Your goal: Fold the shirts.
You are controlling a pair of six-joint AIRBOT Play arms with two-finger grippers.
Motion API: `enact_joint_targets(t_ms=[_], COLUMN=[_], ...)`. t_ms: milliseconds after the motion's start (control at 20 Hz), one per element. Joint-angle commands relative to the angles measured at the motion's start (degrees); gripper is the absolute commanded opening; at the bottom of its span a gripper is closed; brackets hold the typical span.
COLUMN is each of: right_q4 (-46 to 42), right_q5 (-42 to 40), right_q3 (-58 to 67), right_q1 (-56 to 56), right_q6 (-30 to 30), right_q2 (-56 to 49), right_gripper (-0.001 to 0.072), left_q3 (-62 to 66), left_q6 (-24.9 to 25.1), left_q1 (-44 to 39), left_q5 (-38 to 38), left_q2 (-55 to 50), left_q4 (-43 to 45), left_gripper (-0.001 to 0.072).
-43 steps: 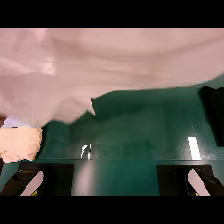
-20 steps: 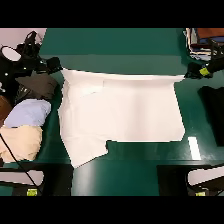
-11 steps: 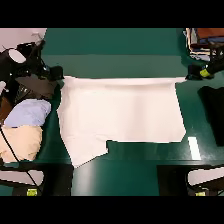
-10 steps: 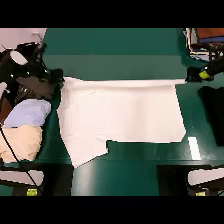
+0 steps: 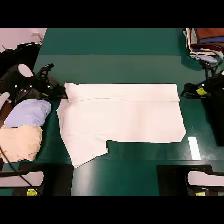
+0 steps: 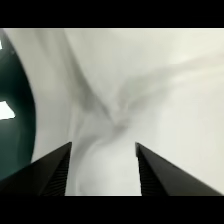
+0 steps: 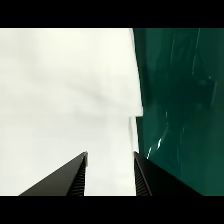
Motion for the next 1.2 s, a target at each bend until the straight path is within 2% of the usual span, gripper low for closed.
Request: enact_joint_targets(t_ms=[0,200,400,550,650,800,950,1000,1050,1100,1150], right_q4=[0.55,0.57,4.22,6.62,6.60,6.60,6.56,6.56,6.34,5.88,5.90], right_q5=[-0.24,-1.55,-2.03,-2.47,-1.97,-1.73,-0.39,0.02,0.66,1.68,3.19], right_q3=[-6.78,-12.09,-12.63,-12.63,-12.63,-12.63,-12.63,-12.63,-12.63,-12.66,-12.66], right_q1=[-1.53,-1.62,-1.38,-1.36,-1.33,-1.33,-1.33,-1.33,-1.40,-1.66,-2.21], right_q6=[0.02,0.02,0.00,0.00,0.00,0.00,0.00,0.00,0.00,-0.07,-0.66], right_q2=[8.13,14.43,15.15,15.15,15.15,15.17,15.17,15.17,15.17,15.17,15.17], right_gripper=[0.0345,0.0344,0.0345,0.0345,0.0345,0.0344,0.0344,0.0344,0.0344,0.0344,0.0344], left_q3=[-7.76,-27.45,-39.95,-44.15,-45.72,-46.60,-46.62,-46.62,-46.60,-46.45,-45.77], left_q6=[-2.78,-5.86,-7.13,-7.21,-7.39,-10.62,-11.69,-11.69,-11.63,-11.67,-11.63], left_q1=[-0.02,-0.04,-0.04,-1.01,-4.44,-10.45,-11.69,-11.69,-11.69,-11.69,-11.69], left_q5=[-5.90,-6.71,-6.97,-7.21,-5.29,-0.59,0.15,0.35,0.59,0.87,0.76], left_q2=[10.19,24.87,33.27,34.25,34.27,34.25,34.25,34.25,34.25,34.25,34.25], left_q4=[6.51,1.49,-4.33,-6.14,-7.28,-7.65,-7.69,-7.69,-7.72,-7.74,-7.65], left_gripper=[0.0478,0.0478,0.0478,0.0478,0.0478,0.0478,0.0476,0.0429,0.0152,0.0032,0.0025])
